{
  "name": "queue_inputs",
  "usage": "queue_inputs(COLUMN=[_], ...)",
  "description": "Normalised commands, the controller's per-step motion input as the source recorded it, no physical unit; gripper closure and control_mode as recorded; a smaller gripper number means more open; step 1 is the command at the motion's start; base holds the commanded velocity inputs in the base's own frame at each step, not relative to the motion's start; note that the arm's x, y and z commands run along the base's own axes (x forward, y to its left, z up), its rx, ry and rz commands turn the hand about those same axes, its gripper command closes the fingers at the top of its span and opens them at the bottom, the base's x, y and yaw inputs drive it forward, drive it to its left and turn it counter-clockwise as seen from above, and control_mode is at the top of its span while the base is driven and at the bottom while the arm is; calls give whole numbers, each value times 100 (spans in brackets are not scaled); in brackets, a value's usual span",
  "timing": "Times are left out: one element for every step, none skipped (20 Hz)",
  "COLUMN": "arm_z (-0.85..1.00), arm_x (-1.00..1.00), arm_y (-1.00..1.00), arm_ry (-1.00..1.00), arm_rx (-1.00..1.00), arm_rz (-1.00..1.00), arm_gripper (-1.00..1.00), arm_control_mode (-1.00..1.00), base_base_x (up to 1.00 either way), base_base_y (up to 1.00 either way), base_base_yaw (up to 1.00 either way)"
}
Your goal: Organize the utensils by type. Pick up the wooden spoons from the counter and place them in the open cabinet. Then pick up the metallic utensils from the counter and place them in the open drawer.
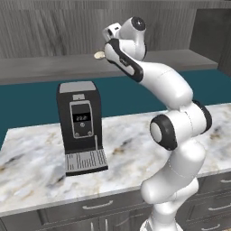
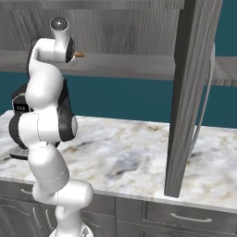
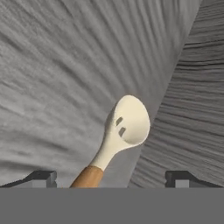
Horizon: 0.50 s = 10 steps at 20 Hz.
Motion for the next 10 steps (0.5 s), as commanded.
queue_inputs(arm_z=[-36,-26,-13,-8,0,-5,-6,-17,-17,-12], arm_x=[0,9,22,18,1,0,-8,-6,0,0], arm_y=[0,0,0,0,0,0,-1,-10,-14,-17], arm_ry=[3,3,0,0,0,0,0,0,0,0], arm_rx=[-8,-7,-10,-9,-12,-12,-19,-19,-20,-18], arm_rz=[0,0,0,0,0,0,0,0,0,0], arm_gripper=[-100,-100,-100,-100,-100,-100,-100,-100,-100,-100], arm_control_mode=[-100,-100,-100,-100,-100,-100,-100,-100,-100,-100], base_base_x=[0,0,0,0,0,0,0,0,0,0], base_base_y=[0,0,0,0,0,0,0,0,0,0], base_base_yaw=[0,0,0,0,0,0,0,0,0,0])
